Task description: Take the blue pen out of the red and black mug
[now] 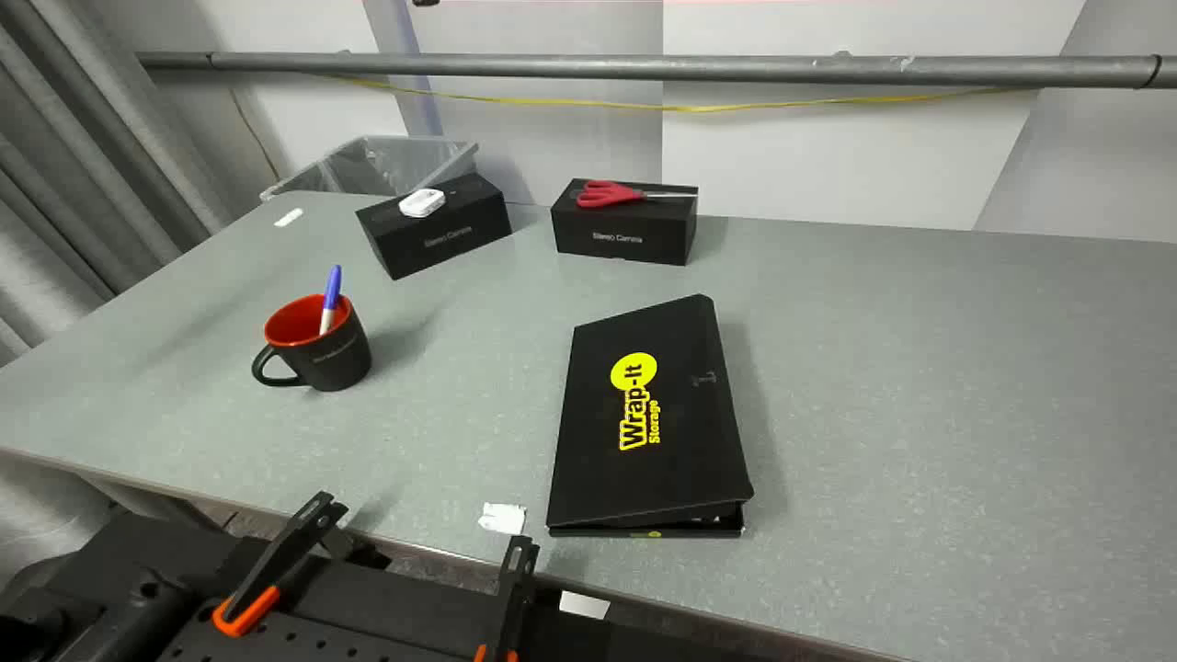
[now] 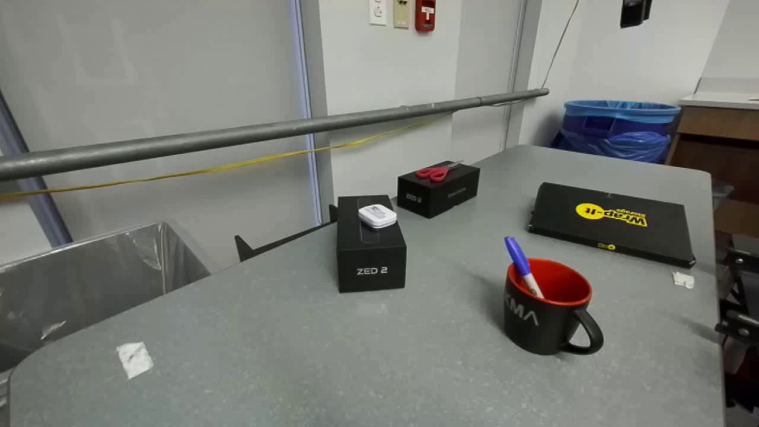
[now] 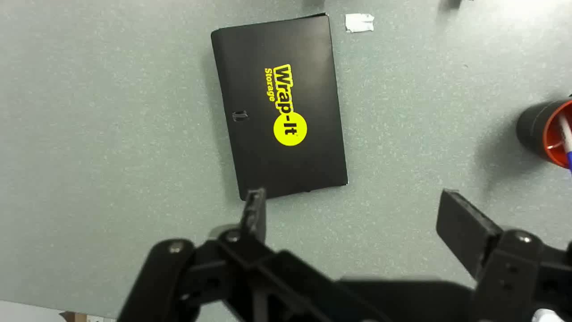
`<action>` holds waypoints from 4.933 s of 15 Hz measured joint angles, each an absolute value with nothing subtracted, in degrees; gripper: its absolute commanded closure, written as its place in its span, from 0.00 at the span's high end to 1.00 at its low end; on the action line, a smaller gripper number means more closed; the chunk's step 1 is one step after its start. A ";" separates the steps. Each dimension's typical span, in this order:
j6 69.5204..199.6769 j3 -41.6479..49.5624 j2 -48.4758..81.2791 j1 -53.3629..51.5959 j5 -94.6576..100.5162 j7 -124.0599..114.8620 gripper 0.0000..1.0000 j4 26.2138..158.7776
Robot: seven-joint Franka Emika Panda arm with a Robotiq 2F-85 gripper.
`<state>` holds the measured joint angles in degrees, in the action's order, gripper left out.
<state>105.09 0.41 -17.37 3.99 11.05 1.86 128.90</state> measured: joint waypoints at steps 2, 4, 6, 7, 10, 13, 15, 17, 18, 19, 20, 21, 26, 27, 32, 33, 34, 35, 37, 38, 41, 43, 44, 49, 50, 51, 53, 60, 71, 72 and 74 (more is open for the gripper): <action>105.09 0.41 -17.37 3.99 11.05 1.86 1.00 128.93; 105.09 0.41 -17.37 3.99 11.05 1.86 1.00 128.93; 105.09 0.41 -17.37 3.99 11.05 1.86 1.00 128.93; 105.09 0.41 -17.37 3.98 11.05 1.86 1.00 128.94; 106.28 0.39 -17.32 3.34 10.69 2.66 1.00 129.36; 111.08 -0.05 -16.29 0.77 8.93 6.55 1.00 131.29; 114.30 -1.04 -14.55 -1.62 7.15 9.49 1.00 132.91; 116.26 -2.36 -12.26 -4.07 5.20 12.22 1.00 133.94; 116.76 -3.14 -11.08 -5.23 4.38 13.61 1.00 134.12; 117.07 -3.97 -9.92 -6.32 3.77 15.08 1.00 134.16; 117.10 -4.76 -8.96 -7.33 3.43 16.54 1.00 134.16; 117.10 -5.55 -8.15 -8.23 3.11 18.21 1.00 134.16; 116.97 -6.76 -6.89 -9.77 2.75 22.57 1.00 134.16; 116.97 -6.69 -6.89 -9.77 2.75 22.77 1.00 134.16; 116.99 -6.84 -6.40 -9.77 2.76 22.88 1.00 134.15; 117.10 -7.06 -5.69 -9.77 2.76 22.89 1.00 134.11; 117.38 -7.38 -4.67 -9.80 2.76 22.89 1.00 133.99; 117.93 -7.76 -3.44 -9.83 2.76 22.89 1.00 133.84; 119.24 -8.63 -0.64 -9.89 2.76 22.89 1.00 133.45; 119.94 -9.05 0.86 -9.95 2.80 22.90 1.00 133.14; 121.88 -10.19 5.32 -10.00 2.80 24.39 1.00 131.64; 122.67 -10.47 8.00 -9.99 2.55 26.51 1.00 130.19; 122.69 -10.47 9.23 -9.94 2.25 27.83 1.00 129.33; 122.68 -10.57 14.95 -8.58 -1.67 36.62 1.00 125.24; 122.66 -10.70 15.99 -8.20 -2.82 38.44 1.00 124.46; 122.65 -10.87 17.00 -7.84 -3.74 40.08 1.00 123.73; 122.59 -11.21 18.96 -7.42 -4.75 42.35 1.00 122.33; 121.90 -12.30 23.81 -7.17 -4.87 46.24 0.74 119.30; 118.83 -13.65 24.62 -7.10 -4.87 48.15 0.00 117.34; 118.50 -13.65 24.33 -7.04 -4.87 48.15 0.00 117.34; 117.54 -13.63 23.34 -6.80 -4.87 48.15 0.03 117.34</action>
<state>117.54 -13.63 23.34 -6.80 -4.87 48.15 117.34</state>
